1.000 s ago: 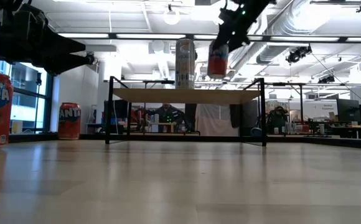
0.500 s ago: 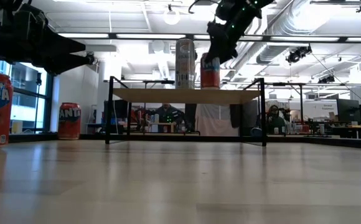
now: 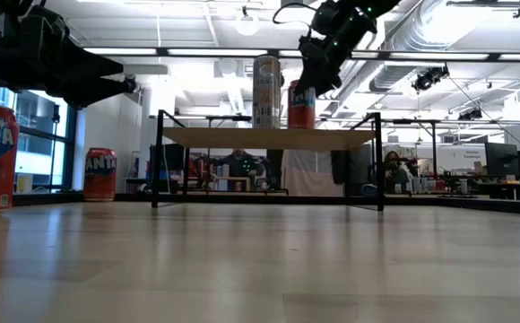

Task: Place canned beverage on shelf
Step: Put the top right red soda can on the shelf

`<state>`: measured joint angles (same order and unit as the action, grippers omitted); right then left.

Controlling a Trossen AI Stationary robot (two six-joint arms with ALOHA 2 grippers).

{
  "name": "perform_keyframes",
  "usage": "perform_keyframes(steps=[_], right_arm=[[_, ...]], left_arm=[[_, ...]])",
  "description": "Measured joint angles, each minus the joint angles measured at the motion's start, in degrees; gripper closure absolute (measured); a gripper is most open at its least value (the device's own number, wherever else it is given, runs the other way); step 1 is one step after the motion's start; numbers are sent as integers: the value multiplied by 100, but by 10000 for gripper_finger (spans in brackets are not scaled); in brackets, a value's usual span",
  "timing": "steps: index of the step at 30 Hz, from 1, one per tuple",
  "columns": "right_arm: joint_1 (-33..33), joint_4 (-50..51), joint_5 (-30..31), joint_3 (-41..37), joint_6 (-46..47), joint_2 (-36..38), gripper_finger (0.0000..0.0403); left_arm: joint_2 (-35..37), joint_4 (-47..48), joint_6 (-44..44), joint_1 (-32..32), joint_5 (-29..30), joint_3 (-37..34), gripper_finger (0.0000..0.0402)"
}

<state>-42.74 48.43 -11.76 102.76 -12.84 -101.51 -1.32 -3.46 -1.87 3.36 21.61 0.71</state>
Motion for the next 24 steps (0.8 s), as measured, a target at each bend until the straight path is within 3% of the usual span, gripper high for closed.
perform_keyframes(steps=[6,24], right_arm=[[37,-1,310,-6,-132,9,118],[178,-140,229,-55,39,166,118]], left_arm=[[-1,0,0,0,0,0,88],[-1,0,0,-1,2,0,88]])
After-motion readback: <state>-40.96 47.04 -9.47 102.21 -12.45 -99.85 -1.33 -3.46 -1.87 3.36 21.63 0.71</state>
